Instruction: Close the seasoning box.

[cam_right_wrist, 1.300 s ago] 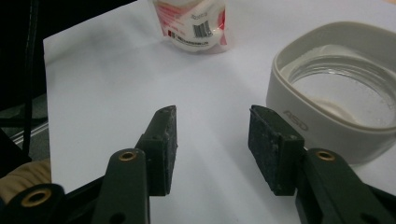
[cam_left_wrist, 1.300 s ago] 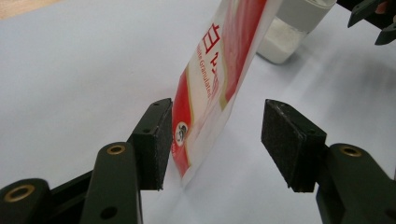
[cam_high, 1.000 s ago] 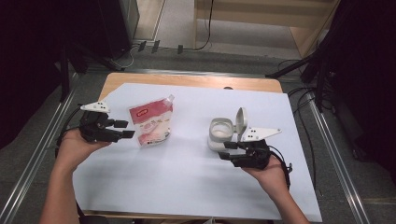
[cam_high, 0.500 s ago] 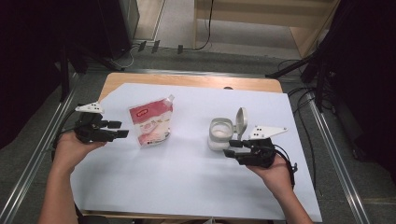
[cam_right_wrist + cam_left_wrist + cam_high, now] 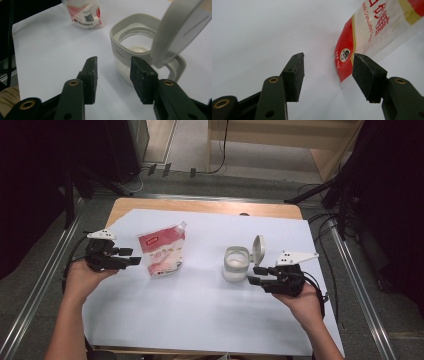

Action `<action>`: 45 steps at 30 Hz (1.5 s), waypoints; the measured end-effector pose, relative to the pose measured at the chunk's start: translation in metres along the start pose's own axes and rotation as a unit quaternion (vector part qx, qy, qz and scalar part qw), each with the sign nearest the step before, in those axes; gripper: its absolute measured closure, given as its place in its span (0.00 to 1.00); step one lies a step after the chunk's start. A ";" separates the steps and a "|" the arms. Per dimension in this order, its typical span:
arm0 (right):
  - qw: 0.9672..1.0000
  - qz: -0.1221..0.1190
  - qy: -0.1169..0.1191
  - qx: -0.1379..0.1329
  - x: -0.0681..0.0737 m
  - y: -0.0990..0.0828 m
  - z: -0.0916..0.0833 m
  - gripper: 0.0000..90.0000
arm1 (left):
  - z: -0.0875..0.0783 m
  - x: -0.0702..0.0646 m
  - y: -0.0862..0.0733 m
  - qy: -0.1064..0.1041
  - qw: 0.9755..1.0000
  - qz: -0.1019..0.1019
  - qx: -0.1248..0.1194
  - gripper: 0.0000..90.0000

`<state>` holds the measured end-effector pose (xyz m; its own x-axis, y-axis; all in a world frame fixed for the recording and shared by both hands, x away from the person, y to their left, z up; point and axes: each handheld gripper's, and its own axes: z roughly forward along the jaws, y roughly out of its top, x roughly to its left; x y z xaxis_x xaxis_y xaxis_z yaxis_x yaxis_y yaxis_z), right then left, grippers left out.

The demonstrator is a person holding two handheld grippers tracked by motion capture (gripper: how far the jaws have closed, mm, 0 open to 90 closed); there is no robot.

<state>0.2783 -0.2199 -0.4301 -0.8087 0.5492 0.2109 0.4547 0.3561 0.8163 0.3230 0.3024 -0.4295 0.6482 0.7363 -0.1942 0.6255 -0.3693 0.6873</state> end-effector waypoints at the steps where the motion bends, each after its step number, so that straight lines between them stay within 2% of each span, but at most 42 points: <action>1: 1.000 0.003 -0.001 -0.001 -0.002 0.000 -0.002 0.67 | 0.001 -0.001 0.000 0.001 1.000 -0.002 -0.001 0.49; 4: 1.000 0.009 -0.012 -0.001 -0.006 0.000 -0.008 0.72 | 0.002 -0.001 0.001 -0.001 1.000 0.002 0.000 0.49; 5: 1.000 0.011 -0.017 -0.003 -0.007 0.000 -0.010 0.74 | 0.004 -0.002 0.001 0.001 1.000 0.003 -0.006 0.49; 8: 0.999 0.029 -0.019 -0.008 -0.012 0.000 -0.013 0.79 | 0.005 -0.002 0.003 -0.001 1.000 0.005 -0.005 0.49; 15: 0.999 0.038 -0.020 0.004 -0.023 0.001 -0.010 0.92 | 0.006 0.000 0.003 -0.003 1.000 0.002 -0.001 0.49; 21: 0.999 0.045 -0.026 0.008 -0.027 0.001 -0.009 0.99 | 0.005 -0.001 0.002 -0.006 1.000 0.000 0.001 0.49; 25: 0.998 0.054 -0.027 0.003 -0.030 0.001 -0.010 1.00 | 0.006 -0.002 0.003 -0.006 1.000 0.004 0.001 0.49; 29: 0.998 0.052 -0.019 0.006 -0.031 0.004 -0.010 1.00 | 0.007 -0.003 0.003 -0.007 1.000 0.001 0.004 0.49; 31: 0.999 0.051 -0.014 0.004 -0.031 0.005 -0.010 1.00 | 0.008 -0.003 0.002 -0.004 1.000 0.001 -0.002 0.49; 36: 0.998 0.052 -0.017 0.007 -0.032 0.005 -0.012 1.00 | 0.007 -0.002 0.002 -0.006 1.000 0.003 0.002 0.49; 41: 0.999 0.048 -0.013 0.002 -0.031 0.009 -0.015 1.00 | 0.006 -0.002 0.002 -0.003 1.000 0.003 -0.003 0.49; 45: 0.998 0.051 -0.019 -0.008 -0.032 0.011 -0.020 1.00 | 0.006 -0.002 0.002 -0.003 1.000 0.004 0.001 0.49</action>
<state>0.3017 -0.2490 -0.4167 -0.7435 0.6105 0.2731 0.5279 0.2850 0.8001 0.3255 0.2964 -0.4319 0.6562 0.7294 -0.1935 0.6209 -0.3762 0.6877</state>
